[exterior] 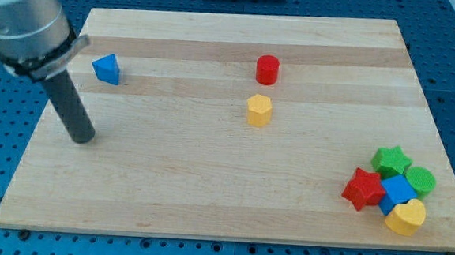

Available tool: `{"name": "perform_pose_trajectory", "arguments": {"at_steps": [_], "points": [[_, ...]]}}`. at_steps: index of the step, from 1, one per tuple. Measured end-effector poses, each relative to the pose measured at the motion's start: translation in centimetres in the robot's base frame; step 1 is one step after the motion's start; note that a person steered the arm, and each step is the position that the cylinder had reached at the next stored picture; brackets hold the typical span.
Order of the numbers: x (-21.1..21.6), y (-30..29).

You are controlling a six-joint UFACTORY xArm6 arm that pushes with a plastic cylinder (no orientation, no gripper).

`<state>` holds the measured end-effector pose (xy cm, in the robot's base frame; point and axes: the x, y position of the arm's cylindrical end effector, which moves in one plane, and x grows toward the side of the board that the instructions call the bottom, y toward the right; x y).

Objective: Point your arm to the top left

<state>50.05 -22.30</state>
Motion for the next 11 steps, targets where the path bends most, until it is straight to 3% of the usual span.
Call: {"name": "perform_pose_trajectory", "arguments": {"at_steps": [1,2,3,5,6,7,8,10,11], "points": [[0.0,0.0],[-5.5,0.3],[-5.6,0.7],[-4.3,11.2],[-15.6,13.8],[-21.7,7.5],[-22.4,3.8],[-21.6,0.7],[-18.8,0.6]]}}
